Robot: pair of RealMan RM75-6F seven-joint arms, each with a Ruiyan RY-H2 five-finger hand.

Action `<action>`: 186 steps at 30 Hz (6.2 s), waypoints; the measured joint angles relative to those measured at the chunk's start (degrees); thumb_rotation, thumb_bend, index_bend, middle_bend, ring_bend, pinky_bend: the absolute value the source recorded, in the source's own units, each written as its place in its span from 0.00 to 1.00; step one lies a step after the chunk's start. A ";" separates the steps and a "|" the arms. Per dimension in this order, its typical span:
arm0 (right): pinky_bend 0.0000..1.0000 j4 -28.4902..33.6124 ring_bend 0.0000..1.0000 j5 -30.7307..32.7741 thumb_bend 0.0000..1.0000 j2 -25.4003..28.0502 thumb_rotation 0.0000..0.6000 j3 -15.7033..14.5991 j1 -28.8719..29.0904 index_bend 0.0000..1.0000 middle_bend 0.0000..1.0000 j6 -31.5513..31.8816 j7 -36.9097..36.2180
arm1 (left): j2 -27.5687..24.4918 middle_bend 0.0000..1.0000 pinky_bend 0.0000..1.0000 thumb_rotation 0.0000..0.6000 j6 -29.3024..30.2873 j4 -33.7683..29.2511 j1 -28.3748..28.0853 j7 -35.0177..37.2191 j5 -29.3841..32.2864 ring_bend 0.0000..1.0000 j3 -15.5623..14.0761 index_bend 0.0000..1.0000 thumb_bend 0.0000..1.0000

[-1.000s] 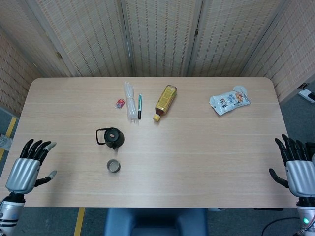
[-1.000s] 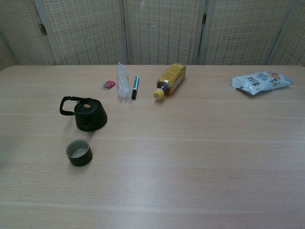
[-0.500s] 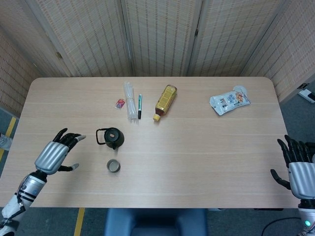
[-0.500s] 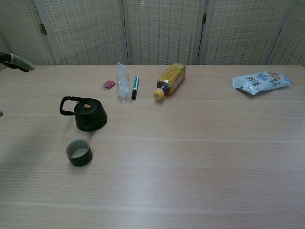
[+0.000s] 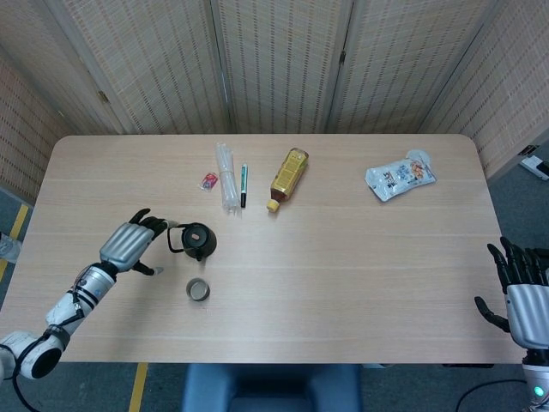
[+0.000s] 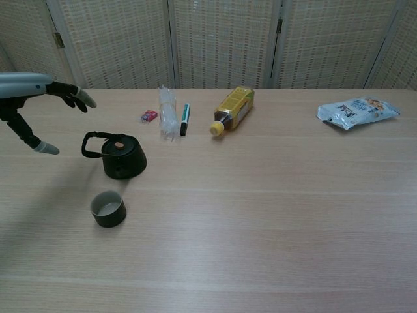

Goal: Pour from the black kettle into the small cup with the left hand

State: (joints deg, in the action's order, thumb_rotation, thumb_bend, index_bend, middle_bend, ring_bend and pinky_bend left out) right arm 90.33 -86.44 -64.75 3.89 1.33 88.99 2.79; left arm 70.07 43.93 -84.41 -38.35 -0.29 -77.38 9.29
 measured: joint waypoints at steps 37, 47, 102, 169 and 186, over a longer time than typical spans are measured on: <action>0.00 1.21 0.07 2.53 0.29 0.10 1.00 0.11 0.20 0.00 0.00 -2.71 0.32 | 8.67 0.26 0.00 0.70 -17.09 15.93 -15.54 -10.15 27.39 0.21 -5.59 0.28 0.19; 0.00 0.74 0.08 2.19 0.29 -0.13 1.00 0.05 0.12 0.00 0.00 -2.48 -0.12 | 5.60 0.27 0.00 0.70 -13.82 9.29 -14.60 -11.82 26.92 0.23 -8.25 0.30 0.19; 0.00 6.43 0.12 0.29 0.29 2.57 1.00 0.58 -1.58 0.00 0.02 2.14 4.73 | 8.70 0.35 0.00 0.97 7.66 13.85 -6.24 -0.47 -14.53 0.30 -13.64 0.40 0.19; 0.00 5.36 0.14 1.80 0.29 1.97 1.00 1.18 -1.73 0.00 0.02 1.30 3.49 | 11.69 0.48 0.00 1.00 6.00 17.16 -5.02 5.08 -14.89 0.42 -15.22 0.50 0.19; 0.00 5.35 0.17 1.35 0.29 1.92 1.00 1.24 -1.83 0.00 0.02 1.88 3.39 | 13.77 0.74 0.00 1.00 6.36 20.40 -4.40 6.04 -15.71 0.61 -15.98 0.73 0.19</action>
State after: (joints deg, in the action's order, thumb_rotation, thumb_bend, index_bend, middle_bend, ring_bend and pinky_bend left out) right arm 95.68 -85.08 -62.83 5.13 -0.50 90.87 6.18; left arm 83.84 50.29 -64.01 -42.76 5.75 -93.09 -6.69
